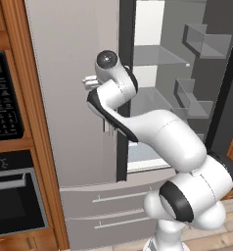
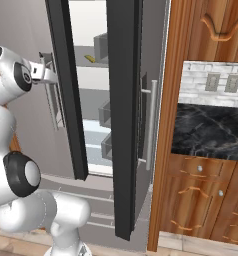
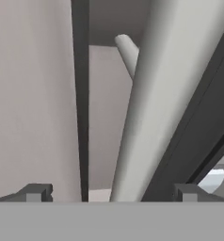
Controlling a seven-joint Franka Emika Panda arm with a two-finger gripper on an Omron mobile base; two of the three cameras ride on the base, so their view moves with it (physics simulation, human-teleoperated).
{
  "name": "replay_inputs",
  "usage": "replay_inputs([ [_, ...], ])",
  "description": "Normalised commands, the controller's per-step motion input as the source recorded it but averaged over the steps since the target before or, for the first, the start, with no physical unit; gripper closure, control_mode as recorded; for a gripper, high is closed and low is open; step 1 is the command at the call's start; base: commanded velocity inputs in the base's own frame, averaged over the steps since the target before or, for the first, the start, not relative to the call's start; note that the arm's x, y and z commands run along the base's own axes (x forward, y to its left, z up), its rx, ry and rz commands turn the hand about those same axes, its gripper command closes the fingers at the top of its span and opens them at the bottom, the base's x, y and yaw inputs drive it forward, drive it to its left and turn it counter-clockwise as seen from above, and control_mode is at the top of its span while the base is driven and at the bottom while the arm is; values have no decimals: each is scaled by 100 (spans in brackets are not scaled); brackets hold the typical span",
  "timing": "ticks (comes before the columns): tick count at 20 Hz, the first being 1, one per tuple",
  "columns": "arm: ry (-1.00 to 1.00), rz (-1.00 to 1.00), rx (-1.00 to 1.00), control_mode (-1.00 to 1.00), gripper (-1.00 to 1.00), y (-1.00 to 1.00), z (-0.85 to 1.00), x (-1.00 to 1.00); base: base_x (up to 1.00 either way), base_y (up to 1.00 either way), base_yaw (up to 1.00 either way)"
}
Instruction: Retrieve the butter from the fridge and place it on a plate on the dining table. Then retrieve the butter knife by the fridge and place it near the plate.
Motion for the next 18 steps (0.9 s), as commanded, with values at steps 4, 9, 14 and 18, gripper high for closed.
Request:
replay_inputs([
  [4,-3,0,0,-100,-100,-25,-35,0,0,0,0],
  [9,0,0,-2,-100,-100,-18,-24,24,0,0,0],
  [14,0,-1,0,-100,-100,3,0,50,0,0,0],
  [18,0,0,0,-100,100,1,-1,43,0,0,0],
])
